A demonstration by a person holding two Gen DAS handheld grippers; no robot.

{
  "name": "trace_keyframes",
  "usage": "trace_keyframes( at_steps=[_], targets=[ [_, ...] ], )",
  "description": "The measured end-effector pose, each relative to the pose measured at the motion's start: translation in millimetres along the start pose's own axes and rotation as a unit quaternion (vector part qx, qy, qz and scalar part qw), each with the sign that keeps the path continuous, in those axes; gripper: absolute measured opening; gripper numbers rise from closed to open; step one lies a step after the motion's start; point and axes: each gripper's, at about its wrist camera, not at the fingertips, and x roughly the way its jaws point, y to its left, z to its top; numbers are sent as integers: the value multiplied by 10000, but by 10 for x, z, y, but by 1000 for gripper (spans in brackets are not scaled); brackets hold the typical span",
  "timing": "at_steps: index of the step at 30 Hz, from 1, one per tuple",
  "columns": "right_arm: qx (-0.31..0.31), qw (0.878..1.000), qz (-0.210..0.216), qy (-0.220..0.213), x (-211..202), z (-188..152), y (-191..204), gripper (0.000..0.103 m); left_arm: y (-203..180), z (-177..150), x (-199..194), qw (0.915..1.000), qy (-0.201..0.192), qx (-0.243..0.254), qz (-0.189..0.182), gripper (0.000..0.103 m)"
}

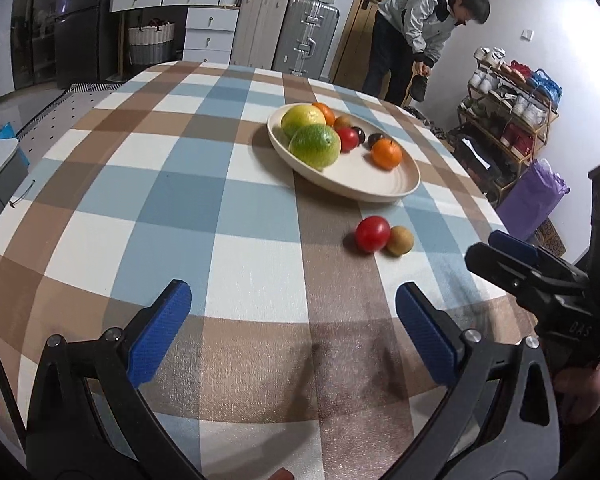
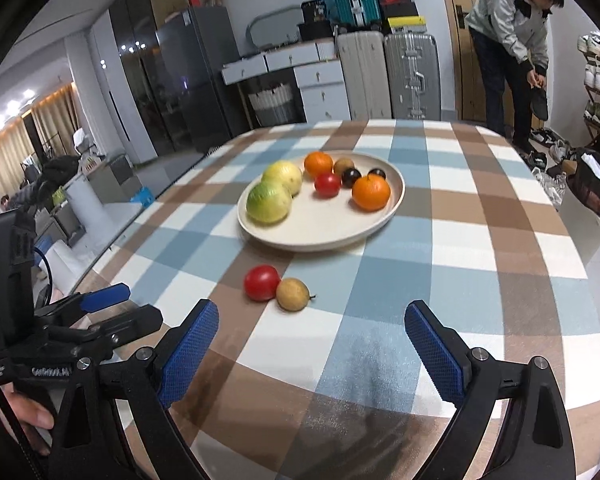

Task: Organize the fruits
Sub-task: 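Withdraw both grippers toward the last tomato and kiwi, then close right gripper on the brown kiwi while left gripper closes on the red tomato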

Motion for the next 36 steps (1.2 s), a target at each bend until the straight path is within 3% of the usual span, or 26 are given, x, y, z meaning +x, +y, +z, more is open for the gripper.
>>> trace_keyframes(
  at_steps=[6, 10, 20, 22, 24, 27, 36],
  targets=[
    [-73, 9997, -47, 243, 188, 14, 20, 96, 42, -10, 102, 10000, 80, -22, 45, 102],
    [-90, 9991, -27, 421, 330, 41, 24, 85, 106, -7, 159, 9998, 157, -83, 25, 102],
    [-267, 9968, 1, 757, 613, 97, 75, 70, 248, -21, 223, 9995, 190, -251, 22, 102],
    [-302, 9957, 12, 871, 675, 102, 80, 56, 248, -19, 226, 9995, 189, -247, -14, 102],
    [-340, 9956, 21, 870, 701, 122, 92, 53, 240, -17, 232, 9995, 203, -233, -65, 102],
    [-429, 9949, 64, 909, 726, 127, 127, 32, 223, -18, 227, 9995, 203, -226, -83, 102],
    [-213, 9965, 283, 763, 630, 46, 44, 29, 158, -14, 200, 9995, 228, -184, -106, 102]
  ],
)
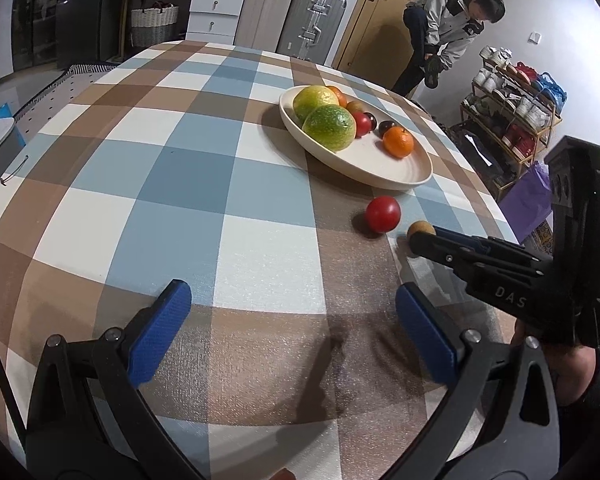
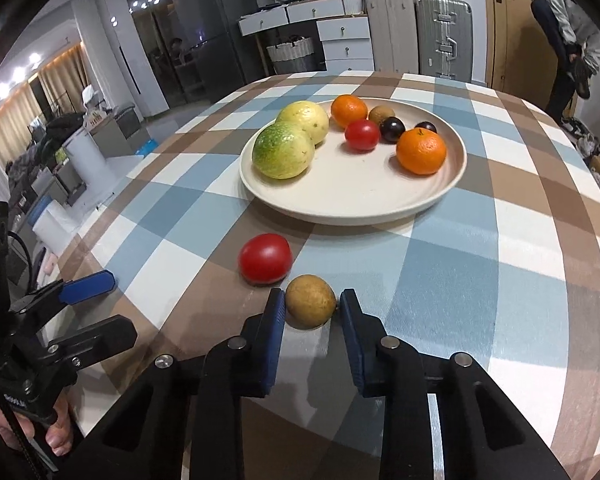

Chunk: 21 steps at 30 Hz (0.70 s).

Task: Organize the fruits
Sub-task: 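Close right gripper on the brown kiwi while left gripper closes on the red tomato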

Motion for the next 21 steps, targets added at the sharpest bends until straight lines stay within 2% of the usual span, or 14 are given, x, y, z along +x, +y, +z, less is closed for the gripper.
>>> trace_keyframes(
  at_steps=[11, 16, 21],
  targets=[
    [599, 9973, 347, -257, -278, -210, -284, 29, -231, 55, 124, 9993, 186, 308, 116, 102],
    [711, 9964, 324, -339, -403, -312, -392, 29, -396, 196, 299, 9977, 285, 559, 272, 102],
    [790, 9954, 326, -426, -524, -405, -484, 29, -478, 389, 535, 9967, 412, 579, 401, 102]
  ],
)
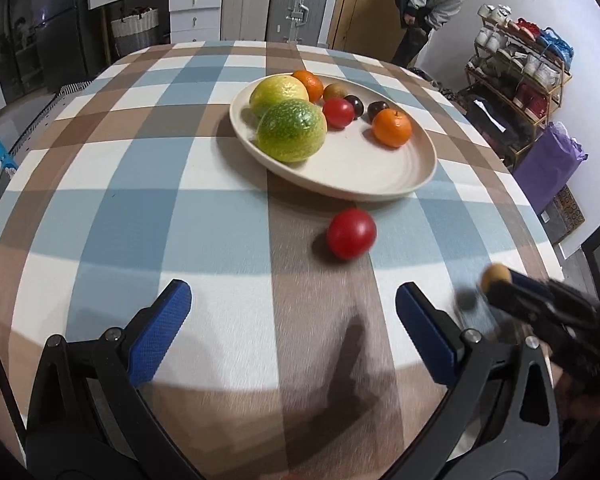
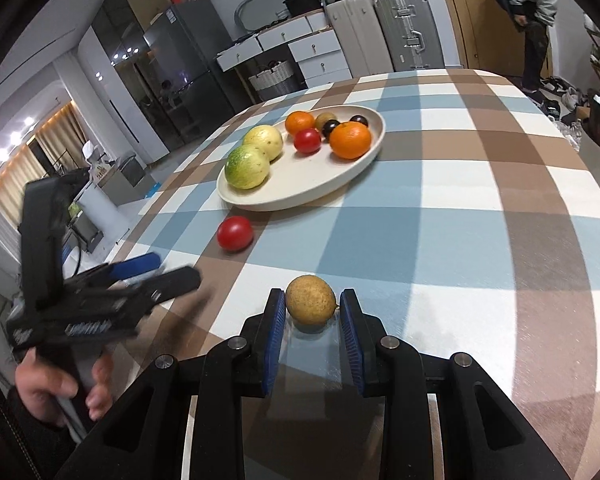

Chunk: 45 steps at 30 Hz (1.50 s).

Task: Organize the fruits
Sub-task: 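Close right gripper on the brown kiwi while left gripper closes on the red tomato, then carry the held kiwi and tomato over the white plate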

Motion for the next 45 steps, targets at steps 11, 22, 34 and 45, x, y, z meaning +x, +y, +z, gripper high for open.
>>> trace_keyframes(
  at_steps=[11, 22, 34, 45],
  targets=[
    [237, 9996, 92, -92, -134, -111, -124, 29, -179, 209, 299, 9995, 173, 243, 142, 98],
    [215, 9997, 48, -90, -147, -155, -141, 28, -283, 256, 257, 9962, 59, 539, -687, 25],
    [43, 9996, 113, -251, -160, 22, -37, 29, -318, 335, 0, 9937, -125, 615, -932, 25],
    [-555, 9974, 148, -429, -50, 546, 197, 29, -360, 892, -169, 9929, -311, 676, -931, 26]
  ],
)
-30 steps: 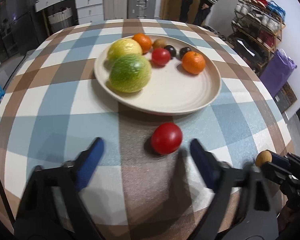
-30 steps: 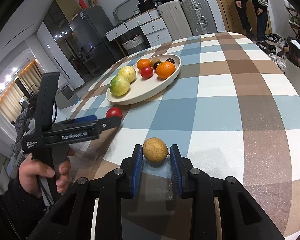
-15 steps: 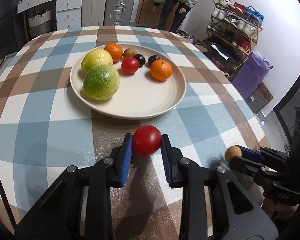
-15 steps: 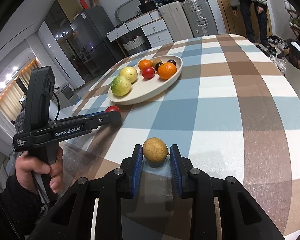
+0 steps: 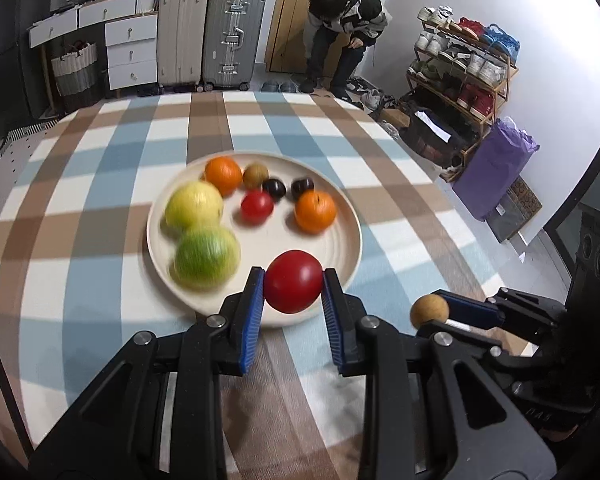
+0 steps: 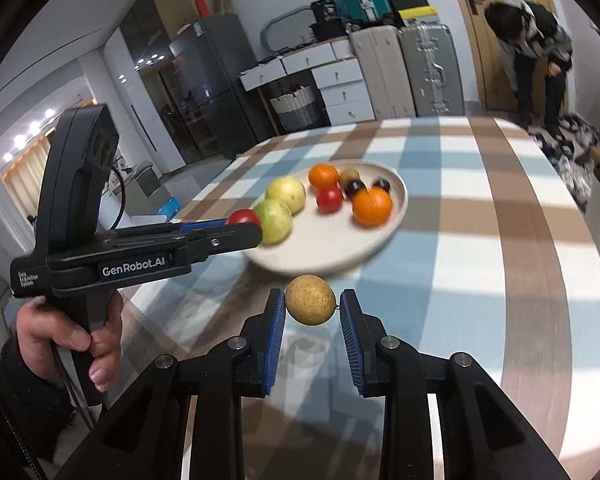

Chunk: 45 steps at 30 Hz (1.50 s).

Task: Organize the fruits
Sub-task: 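Carry the held kiwi and tomato over the white plate, then open both grippers to release the kiwi and tomato onto the plate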

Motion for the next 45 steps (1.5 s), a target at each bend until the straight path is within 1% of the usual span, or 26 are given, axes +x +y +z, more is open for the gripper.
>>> trace_keyframes(
  at_steps=[4, 8, 13, 18, 25, 33, 37, 40, 41, 43, 44, 45],
  targets=[
    [-109, 9999, 20, -65, 66, 229, 5, 29, 39, 252, 80, 9999, 68, -91, -65, 26],
    [-279, 9995, 5, -149, 170, 438, -10, 29, 88, 402, 202, 9996, 199, -141, -120, 26],
    [-328, 9995, -11, -30, 382, 551, -79, 29, 191, 528, 420, 9984, 448, -284, -195, 26],
    [-320, 9993, -10, 174, 604, 569, -146, 29, 271, 560, 641, 9963, 708, -409, -255, 26],
    [-212, 9990, -15, 383, 790, 553, -240, 29, 267, 587, 910, 9932, 1086, -298, -304, 26],
    [-239, 9984, -63, 503, 904, 531, -250, 29, 250, 664, 1110, 9904, 1307, -251, -369, 26],
    [-148, 9982, -141, 561, 975, 520, -276, 29, 254, 677, 1166, 9903, 1316, -294, -327, 26],
    [-76, 9984, -222, 513, 994, 524, -292, 31, 249, 686, 1195, 9899, 1308, -358, -423, 26],
    [-66, 9985, -232, 496, 988, 526, -292, 31, 249, 692, 1201, 9897, 1306, -386, -435, 27],
    [-48, 9988, -245, 418, 956, 530, -292, 40, 254, 699, 1192, 9896, 1315, -406, -417, 36],
    [-44, 9989, -256, 381, 930, 529, -290, 42, 256, 700, 1182, 9895, 1325, -417, -407, 46],
    [-49, 9991, -249, 341, 903, 527, -285, 45, 257, 701, 1181, 9890, 1360, -421, -401, 52]
  ],
)
